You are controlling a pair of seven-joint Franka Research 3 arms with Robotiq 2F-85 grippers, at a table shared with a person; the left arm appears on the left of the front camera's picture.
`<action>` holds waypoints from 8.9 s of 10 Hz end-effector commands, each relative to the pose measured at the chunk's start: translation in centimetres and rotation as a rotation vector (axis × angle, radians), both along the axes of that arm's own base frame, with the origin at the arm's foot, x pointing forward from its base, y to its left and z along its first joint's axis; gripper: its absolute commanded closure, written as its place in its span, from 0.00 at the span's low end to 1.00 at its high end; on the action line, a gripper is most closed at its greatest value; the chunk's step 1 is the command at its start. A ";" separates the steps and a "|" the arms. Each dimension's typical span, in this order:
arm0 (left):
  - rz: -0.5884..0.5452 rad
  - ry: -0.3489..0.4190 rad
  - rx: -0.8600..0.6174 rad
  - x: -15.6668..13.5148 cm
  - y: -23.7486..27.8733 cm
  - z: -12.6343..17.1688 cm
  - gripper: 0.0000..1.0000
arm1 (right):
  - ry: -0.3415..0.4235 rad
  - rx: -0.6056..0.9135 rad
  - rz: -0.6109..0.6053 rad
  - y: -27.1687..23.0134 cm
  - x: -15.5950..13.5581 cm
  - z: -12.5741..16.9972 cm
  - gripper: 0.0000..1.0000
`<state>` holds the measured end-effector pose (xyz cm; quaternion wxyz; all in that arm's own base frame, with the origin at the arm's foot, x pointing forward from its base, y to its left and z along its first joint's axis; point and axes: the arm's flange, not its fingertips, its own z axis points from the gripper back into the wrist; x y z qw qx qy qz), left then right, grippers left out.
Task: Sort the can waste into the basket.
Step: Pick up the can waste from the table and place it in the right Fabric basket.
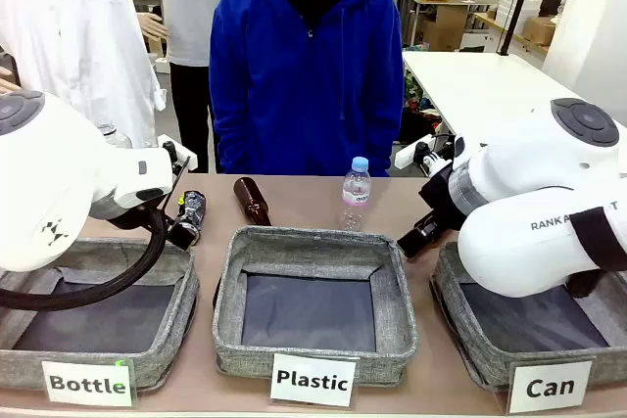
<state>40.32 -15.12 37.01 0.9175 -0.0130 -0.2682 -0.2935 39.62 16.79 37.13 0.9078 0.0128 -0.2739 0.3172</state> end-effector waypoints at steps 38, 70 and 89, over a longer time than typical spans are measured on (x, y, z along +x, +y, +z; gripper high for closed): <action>0.339 0.315 -0.706 -7.4 21.8 12.0 0.00 | 0.245 1.245 -0.380 -37.5 -13.0 5.1 0.00; 0.597 0.301 -0.075 15.5 -3.2 -2.5 0.00 | 0.245 1.245 -0.380 -37.5 -13.0 5.1 0.00; 0.362 0.197 -0.181 6.2 -1.3 6.1 1.00 | 0.245 1.245 -0.380 -37.5 -13.0 5.1 0.00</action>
